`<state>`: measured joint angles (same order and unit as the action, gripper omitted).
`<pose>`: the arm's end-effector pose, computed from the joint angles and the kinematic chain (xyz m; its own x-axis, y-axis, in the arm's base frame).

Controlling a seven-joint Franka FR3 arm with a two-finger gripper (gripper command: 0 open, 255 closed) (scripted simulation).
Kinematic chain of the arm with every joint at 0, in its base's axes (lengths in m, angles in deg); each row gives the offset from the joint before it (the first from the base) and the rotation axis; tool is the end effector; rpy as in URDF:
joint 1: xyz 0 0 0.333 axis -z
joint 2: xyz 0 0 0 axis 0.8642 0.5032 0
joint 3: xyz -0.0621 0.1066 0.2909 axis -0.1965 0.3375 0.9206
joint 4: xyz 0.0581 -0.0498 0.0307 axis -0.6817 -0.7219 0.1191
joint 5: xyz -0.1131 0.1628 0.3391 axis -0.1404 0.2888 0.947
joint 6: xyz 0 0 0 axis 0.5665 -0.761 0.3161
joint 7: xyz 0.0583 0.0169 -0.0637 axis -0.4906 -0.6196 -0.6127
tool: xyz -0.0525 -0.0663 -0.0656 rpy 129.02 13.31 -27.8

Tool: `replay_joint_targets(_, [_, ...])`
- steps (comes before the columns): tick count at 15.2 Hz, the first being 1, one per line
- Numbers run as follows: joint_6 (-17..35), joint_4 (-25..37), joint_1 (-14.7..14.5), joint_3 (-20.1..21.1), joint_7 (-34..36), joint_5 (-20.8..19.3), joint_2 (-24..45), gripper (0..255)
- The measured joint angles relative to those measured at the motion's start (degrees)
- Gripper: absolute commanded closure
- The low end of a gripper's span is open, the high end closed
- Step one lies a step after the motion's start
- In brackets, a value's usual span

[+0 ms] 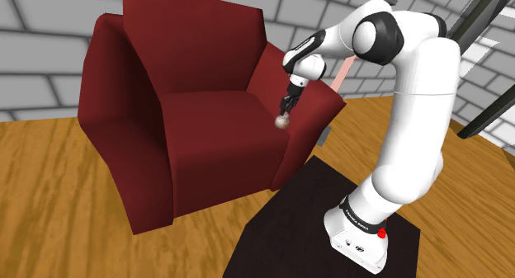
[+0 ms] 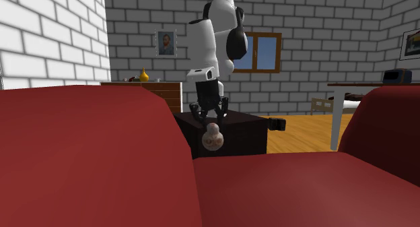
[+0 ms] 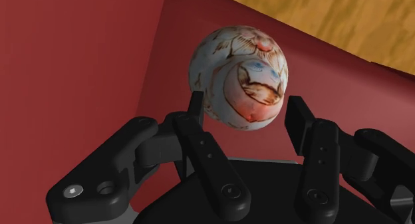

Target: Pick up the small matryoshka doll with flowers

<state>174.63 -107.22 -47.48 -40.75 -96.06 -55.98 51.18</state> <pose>0.5021 -0.3329 0.2305 0.9982 -0.0382 -0.0467 -0.0455 -0.9850 -0.1665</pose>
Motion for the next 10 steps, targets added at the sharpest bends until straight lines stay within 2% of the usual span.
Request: replay_joint_targets(10, [-5.3,0.7,-1.2,-1.7,2.4,-3.2,-5.2,255])
